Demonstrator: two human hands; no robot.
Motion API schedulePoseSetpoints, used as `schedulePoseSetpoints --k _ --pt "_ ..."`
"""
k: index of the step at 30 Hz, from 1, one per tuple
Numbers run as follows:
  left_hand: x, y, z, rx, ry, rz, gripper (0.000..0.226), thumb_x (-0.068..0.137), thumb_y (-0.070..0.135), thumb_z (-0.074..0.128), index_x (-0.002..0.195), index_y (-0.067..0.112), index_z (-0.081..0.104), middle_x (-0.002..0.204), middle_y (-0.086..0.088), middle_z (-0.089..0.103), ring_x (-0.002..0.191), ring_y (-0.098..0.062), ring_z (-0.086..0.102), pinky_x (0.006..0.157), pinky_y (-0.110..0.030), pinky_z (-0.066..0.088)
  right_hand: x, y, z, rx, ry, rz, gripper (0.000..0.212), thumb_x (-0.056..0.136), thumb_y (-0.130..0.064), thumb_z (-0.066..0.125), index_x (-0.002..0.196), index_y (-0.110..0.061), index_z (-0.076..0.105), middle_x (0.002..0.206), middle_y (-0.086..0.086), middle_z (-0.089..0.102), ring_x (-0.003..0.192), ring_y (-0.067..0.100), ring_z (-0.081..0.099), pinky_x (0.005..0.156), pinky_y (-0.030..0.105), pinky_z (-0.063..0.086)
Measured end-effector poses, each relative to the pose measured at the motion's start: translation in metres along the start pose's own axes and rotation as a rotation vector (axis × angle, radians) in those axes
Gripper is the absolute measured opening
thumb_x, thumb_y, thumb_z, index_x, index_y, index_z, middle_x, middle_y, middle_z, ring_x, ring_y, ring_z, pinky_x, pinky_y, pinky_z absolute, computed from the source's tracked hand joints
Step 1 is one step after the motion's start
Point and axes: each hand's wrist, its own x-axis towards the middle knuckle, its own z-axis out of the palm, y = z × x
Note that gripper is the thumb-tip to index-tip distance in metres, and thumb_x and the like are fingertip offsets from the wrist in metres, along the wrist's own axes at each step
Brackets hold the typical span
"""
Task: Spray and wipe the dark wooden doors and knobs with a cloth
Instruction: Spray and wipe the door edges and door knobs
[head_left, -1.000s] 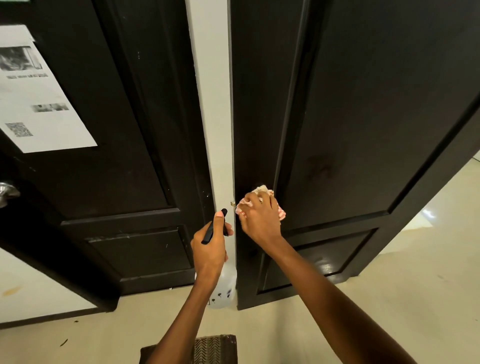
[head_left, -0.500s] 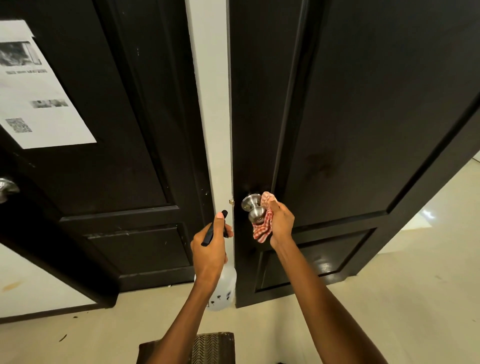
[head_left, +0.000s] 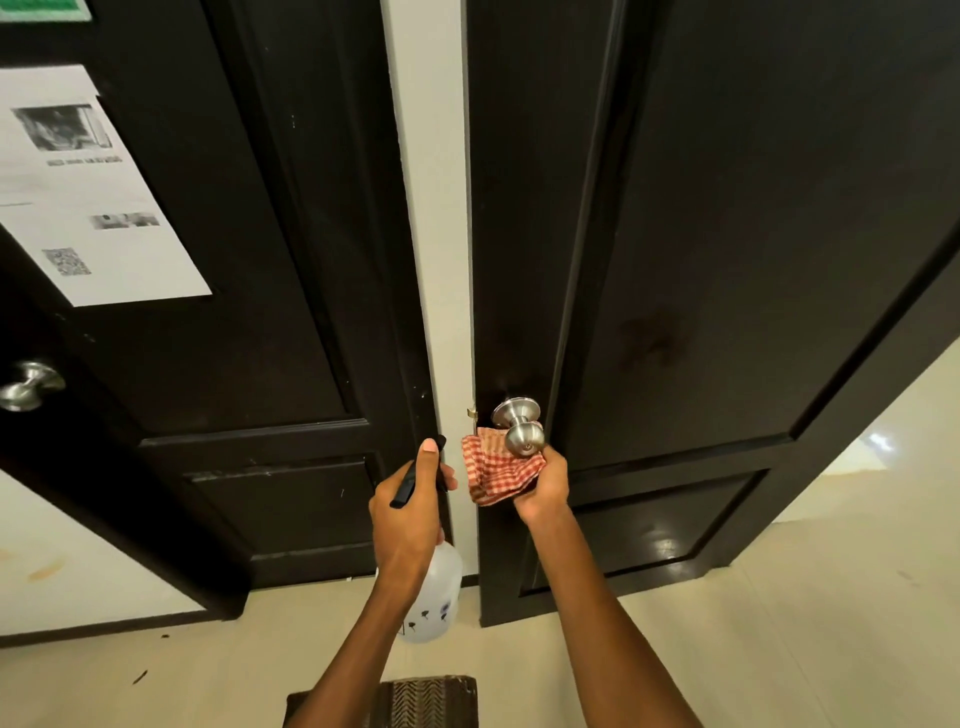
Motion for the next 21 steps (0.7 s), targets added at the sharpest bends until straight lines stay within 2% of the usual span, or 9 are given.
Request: schedulePoseSetpoints --k 2,5,6,8,10,12,13,17,21 --pt "0.002 -0.001 0.000 0.012 0.006 -0.003 0.052 0.099 0.058 0.051 0.080 0.015 0.074 0.082 -0.005 0.074 0.055 -0.017 0.053 0.046 -0.025 0.043 0.001 -0.008 0.000 -0.003 -0.007 -0.067 0.034 0.100 -0.024 0.058 0.122 0.000 0.067 0.113 0.022 0.073 0.095 0.036 0.074 0.086 0.049 0.059" --pt "0.003 -0.001 0.001 0.016 -0.012 0.009 0.050 0.101 0.055 0.051 0.080 0.016 0.074 0.082 -0.004 0.074 0.053 -0.015 0.054 0.046 -0.024 0.044 0.001 -0.013 -0.001 -0.150 0.061 -0.285 0.024 0.093 -0.023 0.072 0.110 -0.007 0.074 0.105 0.015 0.076 0.098 0.035 0.074 0.084 0.051 0.061" --pt "0.003 -0.001 0.002 0.010 -0.019 0.008 0.050 0.102 0.054 0.051 0.080 0.016 0.074 0.082 -0.003 0.074 0.053 -0.014 0.054 0.045 -0.024 0.044 0.000 -0.014 0.000 -0.259 0.083 -0.388 0.020 0.093 -0.026 0.072 0.105 -0.011 0.076 0.104 0.012 0.075 0.098 0.033 0.073 0.082 0.048 0.061" --pt "0.003 0.001 0.005 -0.007 -0.028 -0.004 0.050 0.101 0.054 0.051 0.080 0.015 0.074 0.081 -0.002 0.074 0.052 -0.013 0.054 0.044 -0.023 0.043 -0.003 -0.018 0.003 -0.569 0.107 -0.622 0.020 0.092 -0.034 0.073 0.099 -0.016 0.075 0.103 0.004 0.071 0.097 0.025 0.070 0.081 0.040 0.060" --pt "0.006 0.003 0.008 -0.010 -0.030 -0.005 0.050 0.100 0.055 0.051 0.080 0.016 0.075 0.081 -0.002 0.075 0.053 -0.013 0.054 0.043 -0.023 0.043 -0.002 -0.022 0.004 -0.947 0.115 -0.858 0.023 0.093 -0.035 0.072 0.105 -0.016 0.074 0.108 0.000 0.066 0.100 0.019 0.065 0.090 0.043 0.056" --pt "0.009 0.005 0.010 -0.009 -0.025 -0.009 0.049 0.100 0.055 0.052 0.079 0.017 0.075 0.080 -0.004 0.074 0.055 -0.014 0.055 0.044 -0.024 0.044 0.001 -0.027 0.005 -1.382 0.138 -1.052 0.029 0.092 -0.033 0.071 0.114 -0.013 0.072 0.119 0.004 0.064 0.111 0.023 0.058 0.100 0.044 0.047" --pt "0.009 0.006 0.010 -0.012 -0.027 -0.009 0.048 0.100 0.055 0.052 0.078 0.018 0.074 0.079 -0.004 0.074 0.055 -0.015 0.055 0.044 -0.025 0.044 0.000 -0.030 0.006 -1.535 0.130 -1.128 0.031 0.091 -0.034 0.071 0.115 -0.013 0.072 0.121 0.005 0.063 0.113 0.025 0.056 0.099 0.044 0.043" --pt "0.011 0.003 0.012 -0.013 -0.040 -0.012 0.049 0.101 0.054 0.053 0.075 0.018 0.073 0.076 -0.007 0.072 0.053 -0.017 0.054 0.044 -0.027 0.043 -0.004 -0.033 0.011 -1.919 0.022 -1.435 0.028 0.086 -0.041 0.071 0.106 -0.021 0.074 0.119 0.004 0.064 0.112 0.027 0.056 0.094 0.048 0.046" --pt "0.008 0.004 0.016 -0.015 -0.058 0.002 0.053 0.097 0.061 0.052 0.079 0.017 0.075 0.079 -0.005 0.074 0.057 -0.017 0.056 0.045 -0.027 0.044 -0.011 -0.030 0.022 -2.377 -0.181 -1.568 0.027 0.081 -0.036 0.075 0.101 -0.019 0.077 0.119 0.005 0.066 0.116 0.032 0.056 0.098 0.052 0.045"
